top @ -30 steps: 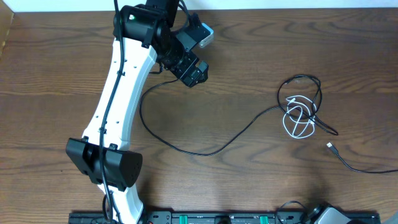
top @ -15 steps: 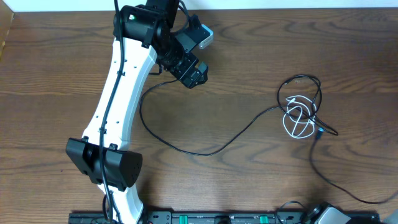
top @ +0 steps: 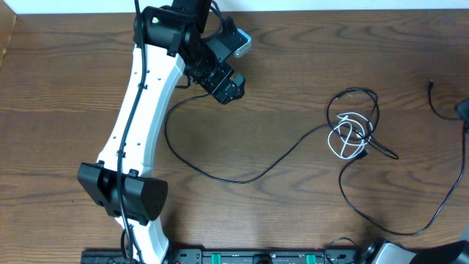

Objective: Untangle cables

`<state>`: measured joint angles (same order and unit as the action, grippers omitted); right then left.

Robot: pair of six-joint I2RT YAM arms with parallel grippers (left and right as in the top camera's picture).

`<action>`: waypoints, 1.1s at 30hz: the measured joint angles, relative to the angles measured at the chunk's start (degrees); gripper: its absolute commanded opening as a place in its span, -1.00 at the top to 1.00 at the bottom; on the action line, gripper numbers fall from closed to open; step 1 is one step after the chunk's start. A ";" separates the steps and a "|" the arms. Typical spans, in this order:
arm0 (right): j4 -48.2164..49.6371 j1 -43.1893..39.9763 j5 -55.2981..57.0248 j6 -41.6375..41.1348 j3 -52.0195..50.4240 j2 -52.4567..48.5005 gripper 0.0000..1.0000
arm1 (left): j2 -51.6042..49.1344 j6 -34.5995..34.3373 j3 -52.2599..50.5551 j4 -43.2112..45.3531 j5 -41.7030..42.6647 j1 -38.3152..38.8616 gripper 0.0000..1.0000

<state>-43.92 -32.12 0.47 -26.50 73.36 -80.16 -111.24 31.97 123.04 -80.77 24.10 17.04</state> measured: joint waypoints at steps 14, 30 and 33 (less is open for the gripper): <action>6.67 -13.33 1.44 2.67 0.04 -11.37 0.98 | 0.00 0.00 0.00 0.00 0.00 -0.02 -0.86; 6.21 -19.93 -1.27 3.04 0.00 -24.68 -0.62 | 0.00 0.00 0.00 0.00 0.00 -0.02 -0.86; 5.88 -19.56 -3.52 3.28 0.00 -24.65 -0.78 | 0.00 0.00 0.00 0.00 0.00 -0.02 -0.87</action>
<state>-38.04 -51.68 -3.05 -23.22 73.36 -104.81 -111.24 31.97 123.04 -80.77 24.10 17.02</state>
